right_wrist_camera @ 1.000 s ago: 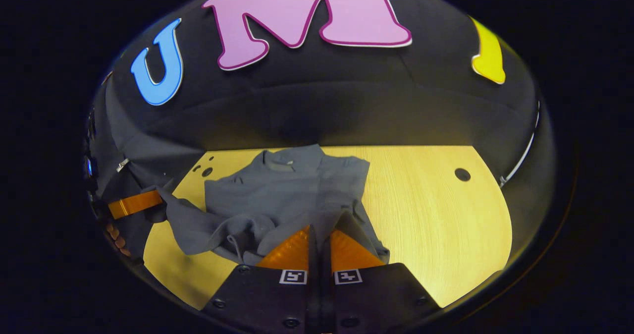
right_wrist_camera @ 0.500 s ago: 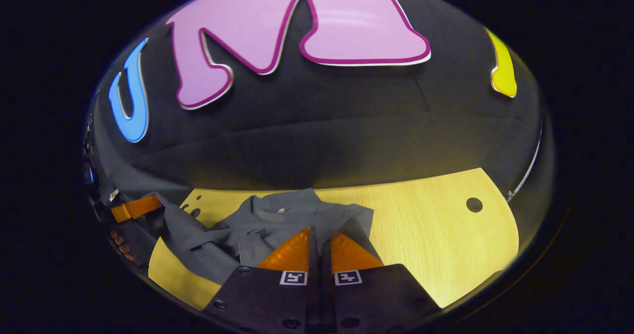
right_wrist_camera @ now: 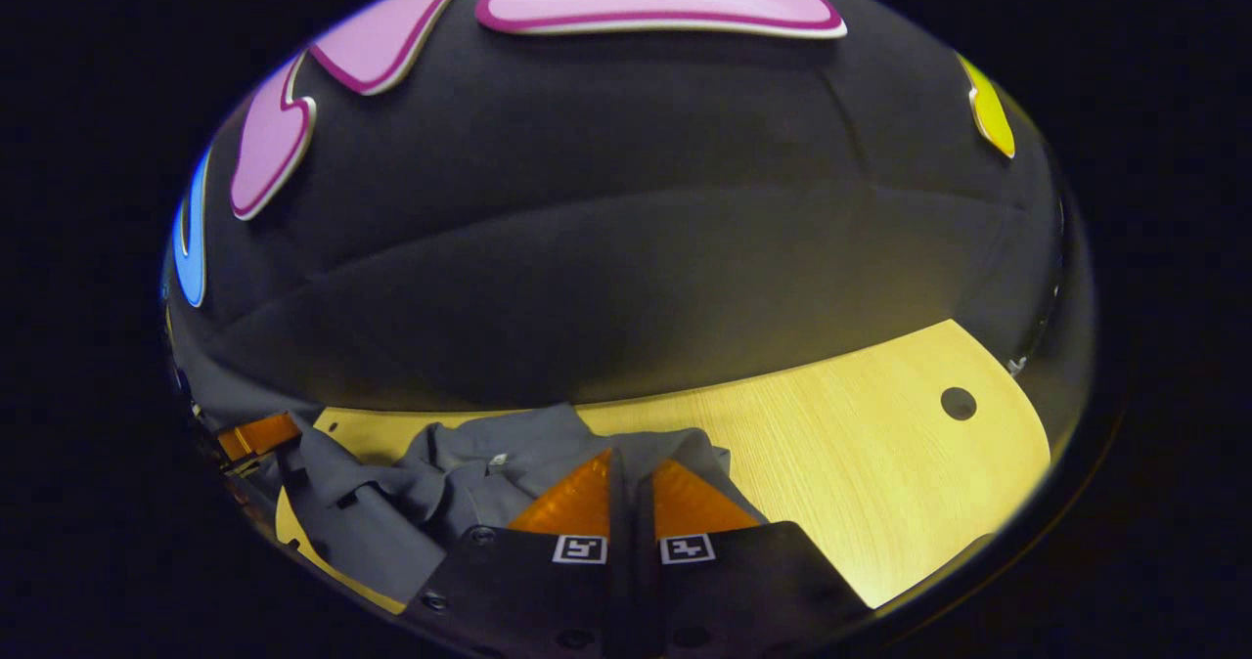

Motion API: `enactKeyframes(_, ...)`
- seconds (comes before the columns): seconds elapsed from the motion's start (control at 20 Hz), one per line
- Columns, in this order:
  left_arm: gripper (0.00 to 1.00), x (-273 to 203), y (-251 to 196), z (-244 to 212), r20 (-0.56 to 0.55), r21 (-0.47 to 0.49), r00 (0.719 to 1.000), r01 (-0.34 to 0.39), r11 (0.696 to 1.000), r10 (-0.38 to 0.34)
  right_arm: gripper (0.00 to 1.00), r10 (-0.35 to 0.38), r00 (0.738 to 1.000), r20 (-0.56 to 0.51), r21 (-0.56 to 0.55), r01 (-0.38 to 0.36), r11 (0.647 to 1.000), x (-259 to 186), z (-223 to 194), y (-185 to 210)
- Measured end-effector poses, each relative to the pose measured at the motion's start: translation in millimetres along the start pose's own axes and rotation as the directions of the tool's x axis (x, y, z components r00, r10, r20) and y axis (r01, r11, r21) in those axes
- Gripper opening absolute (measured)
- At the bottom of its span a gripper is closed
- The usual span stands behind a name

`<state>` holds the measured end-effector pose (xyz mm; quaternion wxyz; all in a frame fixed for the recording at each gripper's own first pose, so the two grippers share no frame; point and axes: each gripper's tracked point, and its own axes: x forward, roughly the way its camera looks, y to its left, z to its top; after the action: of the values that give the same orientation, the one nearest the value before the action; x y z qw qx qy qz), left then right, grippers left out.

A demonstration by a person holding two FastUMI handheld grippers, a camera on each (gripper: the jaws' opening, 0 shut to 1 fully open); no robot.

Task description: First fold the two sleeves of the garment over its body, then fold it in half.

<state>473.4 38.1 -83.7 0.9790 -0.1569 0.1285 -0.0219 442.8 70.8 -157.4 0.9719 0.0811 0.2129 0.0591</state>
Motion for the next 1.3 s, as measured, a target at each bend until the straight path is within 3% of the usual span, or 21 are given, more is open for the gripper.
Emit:
enactKeyframes(0.15,0.14,2,13,-10,-0.028,0.029,0.998,-0.05,0.998,0.05,0.14,-0.012,1.0,-0.002,-0.06,0.012,0.998,-1,-7,0)
enactKeyframes(0.3,0.4,-12,15,7,0.011,0.042,0.998,-0.067,0.997,0.067,0.22,-0.001,1.0,0.005,-0.073,0.001,0.997,-12,-4,4)
enactKeyframes(0.4,0.7,-27,8,14,0.016,0.033,0.999,-0.041,0.999,0.04,0.5,0.0,1.0,0.03,-0.08,0.003,0.997,-28,4,6)
enactKeyframes(0.5,0.77,-46,4,21,0.022,0.05,0.999,-0.04,0.998,0.039,0.78,0.005,0.999,0.053,-0.096,0.0,0.995,-47,11,9)
enactKeyframes(0.6,0.94,-70,0,31,0.041,0.082,0.998,-0.046,0.996,0.043,0.9,-0.002,0.997,0.071,-0.117,0.011,0.993,-69,15,9)
enactKeyframes(0.75,0.96,-116,-14,44,0.072,0.127,0.997,-0.038,0.991,0.029,0.99,-0.018,0.994,0.111,-0.128,0.032,0.991,-110,24,11)
enactKeyframes(1.05,0.96,-222,-44,60,0.143,0.318,0.989,-0.005,0.948,-0.043,0.99,-0.018,0.977,0.214,-0.153,0.052,0.987,-202,47,21)
enactKeyframes(1.3,0.95,-304,-68,52,0.159,0.37,0.98,0.052,0.928,-0.119,0.99,-0.003,0.966,0.259,-0.24,0.067,0.968,-282,47,30)
